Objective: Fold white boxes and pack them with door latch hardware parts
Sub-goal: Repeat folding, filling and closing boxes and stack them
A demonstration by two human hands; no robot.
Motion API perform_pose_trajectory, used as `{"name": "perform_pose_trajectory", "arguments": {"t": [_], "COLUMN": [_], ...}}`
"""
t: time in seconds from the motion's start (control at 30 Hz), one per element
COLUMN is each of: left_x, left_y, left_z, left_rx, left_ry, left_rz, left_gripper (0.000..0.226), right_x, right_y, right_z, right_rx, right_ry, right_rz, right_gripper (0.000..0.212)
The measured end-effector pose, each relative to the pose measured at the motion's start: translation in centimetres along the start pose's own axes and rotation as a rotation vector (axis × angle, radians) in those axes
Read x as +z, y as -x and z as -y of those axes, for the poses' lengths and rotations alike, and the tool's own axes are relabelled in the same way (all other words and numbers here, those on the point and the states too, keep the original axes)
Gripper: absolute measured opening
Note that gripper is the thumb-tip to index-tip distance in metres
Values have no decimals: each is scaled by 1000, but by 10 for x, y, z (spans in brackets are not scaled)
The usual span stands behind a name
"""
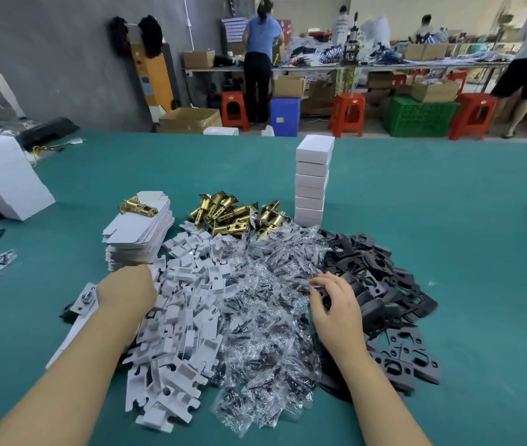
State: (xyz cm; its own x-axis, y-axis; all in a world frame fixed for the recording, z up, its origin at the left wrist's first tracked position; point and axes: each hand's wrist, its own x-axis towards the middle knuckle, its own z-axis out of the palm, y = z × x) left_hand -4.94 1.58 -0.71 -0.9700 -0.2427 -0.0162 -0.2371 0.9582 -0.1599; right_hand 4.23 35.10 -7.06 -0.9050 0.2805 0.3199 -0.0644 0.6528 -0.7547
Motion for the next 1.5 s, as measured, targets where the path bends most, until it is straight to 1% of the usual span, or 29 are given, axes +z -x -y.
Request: {"name": "perform_pose_trajectory", "arguments": {"t": [0.1,0.2,0.3,0.4,0.53,0.77,0.93,1.03,1.1,1.13,1.17,1.2,1.23,1.3,1.33,1.4,1.43,1.47,1.5], "left_x": [-3,-3,-1,1,-1,-5,-14,-29,-43,-50,-58,-68,-77,-90,-95,-105,-107,-107,-104], "left_y": [-1,-3,-1,-3,-4,-5,0,10,18,23,29,37,45,61,69,86,92,98,102], "left_z": [1,3,1,-2,-8,-8,-21,-35,-44,-48,-52,-55,-59,-71,-80,-99,-108,-118,-127], "left_rx": [9,30,45,34,-1,-16,0,31,64,98,150,225,303,458,538,680,723,739,722], "left_ry": [-7,-21,-31,-47,-66,-153,-125,-103,-102,-77,-23,56,158,360,452,671,798,925,1045], "left_rz": [9,3,-13,-29,-21,-34,-114,-207,-304,-381,-472,-580,-702,-910,-960,-949,-912,-847,-751], "left_gripper": [23,15,28,24,30,19,19,17,16,20,31,41,44,37,30,17,14,12,11], "right_x": [0,1,1,1,1,2,2,2,2,2,2,2,1,0,-2,-5,-7,-10,-14], "right_y": [0,0,-1,-2,-2,-3,-4,-3,-3,-3,-3,-4,-4,-3,-3,-4,-4,-5,-7], "right_z": [0,-1,-2,-2,-2,-3,-2,-1,-1,-1,-1,0,0,4,5,6,7,10,14], "right_rx": [-10,-18,-25,-30,-38,-30,-25,-27,-34,-35,-33,-29,-25,-25,-34,-39,-3,57,126], "right_ry": [-5,-3,4,2,-3,-4,-6,-9,-11,-11,-13,-17,-26,-66,-93,-201,-327,-505,-682], "right_rz": [-12,-16,-15,-9,-14,-5,-4,-10,-18,-19,-18,-18,-26,-68,-97,-107,-65,3,73], "right_gripper": [16,15,15,15,15,15,15,15,15,15,15,15,16,16,16,15,15,17,23]}}
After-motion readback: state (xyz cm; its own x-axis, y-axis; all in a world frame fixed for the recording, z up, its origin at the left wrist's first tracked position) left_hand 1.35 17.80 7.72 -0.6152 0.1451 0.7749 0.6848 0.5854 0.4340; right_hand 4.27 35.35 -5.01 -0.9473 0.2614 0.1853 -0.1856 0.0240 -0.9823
